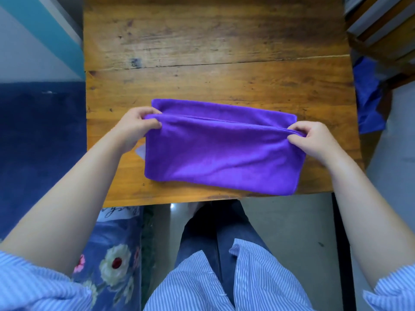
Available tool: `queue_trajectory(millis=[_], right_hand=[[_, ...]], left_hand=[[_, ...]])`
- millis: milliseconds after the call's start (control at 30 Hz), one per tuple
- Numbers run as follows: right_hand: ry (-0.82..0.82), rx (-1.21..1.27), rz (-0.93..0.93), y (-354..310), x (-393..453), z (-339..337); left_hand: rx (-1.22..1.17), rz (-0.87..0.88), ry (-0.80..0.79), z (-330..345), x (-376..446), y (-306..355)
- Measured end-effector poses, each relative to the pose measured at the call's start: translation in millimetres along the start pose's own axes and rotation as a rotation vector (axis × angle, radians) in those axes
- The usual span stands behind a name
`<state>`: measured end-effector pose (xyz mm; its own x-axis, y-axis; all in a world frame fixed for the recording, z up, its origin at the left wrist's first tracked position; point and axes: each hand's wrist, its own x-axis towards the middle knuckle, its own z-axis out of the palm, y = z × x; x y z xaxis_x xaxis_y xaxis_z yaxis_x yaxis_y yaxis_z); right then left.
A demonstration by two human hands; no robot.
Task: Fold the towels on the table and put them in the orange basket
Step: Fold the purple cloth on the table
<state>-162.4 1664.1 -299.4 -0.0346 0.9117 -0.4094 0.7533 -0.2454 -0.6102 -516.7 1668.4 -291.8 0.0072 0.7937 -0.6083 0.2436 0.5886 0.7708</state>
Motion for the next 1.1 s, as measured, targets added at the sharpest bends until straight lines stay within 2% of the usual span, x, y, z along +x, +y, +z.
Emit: queue_trajectory(millis=[100, 233, 400, 500, 667, 767, 900, 967, 1033, 1100], right_hand=[[0.148, 0.11, -0.016, 8.6, 7.6, -4.5], [0.223, 0.202, -0.009, 11.1, 21.5, -2.2], [0.276, 0.168, 0.004, 6.9, 38.8, 4.4], [0.329, 0.152, 0.054, 5.3, 45.1, 10.8], [0.378, -0.04, 0.169, 9.3, 52.9, 25.4], [0.384, -0.175, 0.196, 13.0, 54.4, 28.8], [0.435, -0.243, 0.247, 7.0, 50.7, 27.6], [0.48, -0.294, 0.173, -0.8, 38.9, 31.8], [0.49, -0.341, 0.044, -13.1, 20.5, 43.4], [0.431, -0.358, -0.088, -29.6, -2.3, 65.5]], left_hand=[[-0.212, 0.024, 0.107, 2.5, 15.0, 0.3], [-0.242, 0.029, 0.22, 9.6, 28.8, -10.0], [0.039, 0.143, 0.45, 13.7, 51.4, -24.5], [0.188, 0.173, 0.509, 13.5, 61.9, -25.0], [0.39, 0.152, 0.565, 17.6, 79.9, -22.3], [0.496, 0.077, 0.603, 22.3, 83.4, -21.0], [0.495, 0.008, 0.656, 22.2, 79.3, -17.6], [0.608, 0.105, 0.678, 23.1, 66.8, -16.2], [0.746, 0.326, 0.677, 30.6, 45.6, -19.4], [0.834, 0.582, 0.603, 49.2, 21.0, -29.4]])
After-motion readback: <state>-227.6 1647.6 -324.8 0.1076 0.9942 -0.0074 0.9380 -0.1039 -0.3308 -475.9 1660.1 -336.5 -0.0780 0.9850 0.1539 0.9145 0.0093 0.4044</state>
